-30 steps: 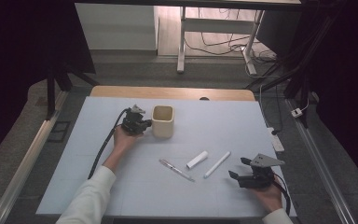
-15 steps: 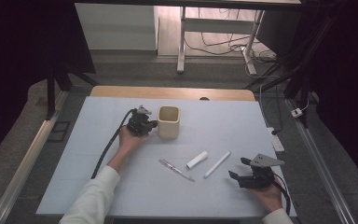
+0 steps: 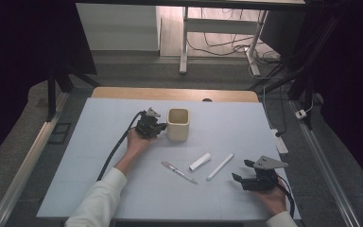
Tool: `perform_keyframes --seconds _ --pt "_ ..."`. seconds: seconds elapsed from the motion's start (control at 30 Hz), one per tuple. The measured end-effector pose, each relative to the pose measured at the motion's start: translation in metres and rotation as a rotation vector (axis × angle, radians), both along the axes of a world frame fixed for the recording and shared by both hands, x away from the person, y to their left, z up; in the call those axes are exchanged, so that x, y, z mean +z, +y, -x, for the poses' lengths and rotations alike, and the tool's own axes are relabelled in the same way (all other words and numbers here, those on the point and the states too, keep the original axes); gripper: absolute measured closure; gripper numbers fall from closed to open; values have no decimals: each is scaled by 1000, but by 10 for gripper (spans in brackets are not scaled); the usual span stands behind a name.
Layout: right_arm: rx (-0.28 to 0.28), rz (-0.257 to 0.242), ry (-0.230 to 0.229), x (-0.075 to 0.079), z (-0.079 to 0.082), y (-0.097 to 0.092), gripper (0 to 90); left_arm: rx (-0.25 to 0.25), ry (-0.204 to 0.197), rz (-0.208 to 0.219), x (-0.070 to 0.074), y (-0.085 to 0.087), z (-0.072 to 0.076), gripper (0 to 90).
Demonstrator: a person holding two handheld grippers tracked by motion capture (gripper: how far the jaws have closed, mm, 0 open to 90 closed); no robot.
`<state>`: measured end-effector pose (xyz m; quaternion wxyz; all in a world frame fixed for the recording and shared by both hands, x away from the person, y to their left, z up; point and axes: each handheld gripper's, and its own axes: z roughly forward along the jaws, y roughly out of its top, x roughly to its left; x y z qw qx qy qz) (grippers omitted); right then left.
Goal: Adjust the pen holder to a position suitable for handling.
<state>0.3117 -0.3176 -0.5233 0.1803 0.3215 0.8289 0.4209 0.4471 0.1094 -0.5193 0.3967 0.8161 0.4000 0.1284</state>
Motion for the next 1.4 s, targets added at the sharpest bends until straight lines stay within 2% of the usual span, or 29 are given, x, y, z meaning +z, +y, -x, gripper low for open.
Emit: perform_keyframes --seconds 0.2,0.33,0.47,0.7,0.77,0.9,1.0,1.1,1.27,1.4 --pt "-3 3 -2 0 0 0 225 -49 1 5 1 4 -2 889" --pt "-6 -3 -7 1 1 -2 225 -63 -14 -26 7 7 2 889" --pt "-10 2 -5 2 1 -2 225 -84 -35 -53 14 8 14 889" --pt "-6 -3 -12 3 2 -2 226 -101 -66 -25 29 16 37 889" --pt "-3 -26 -9 3 2 -2 226 -109 -74 -23 33 18 40 888" --pt "-9 -32 -12 4 3 -3 226 -122 -71 -4 42 26 45 878" --pt "-4 -33 -7 4 2 -3 226 -152 -71 -1 48 31 52 803" --pt "-2 -52 -4 5 1 -3 227 -193 -91 -8 54 34 62 704" --pt "4 -52 -5 5 1 -1 227 -251 -118 -41 64 35 77 553" --pt "3 -50 2 4 0 -1 227 -286 -108 -56 67 32 83 486"
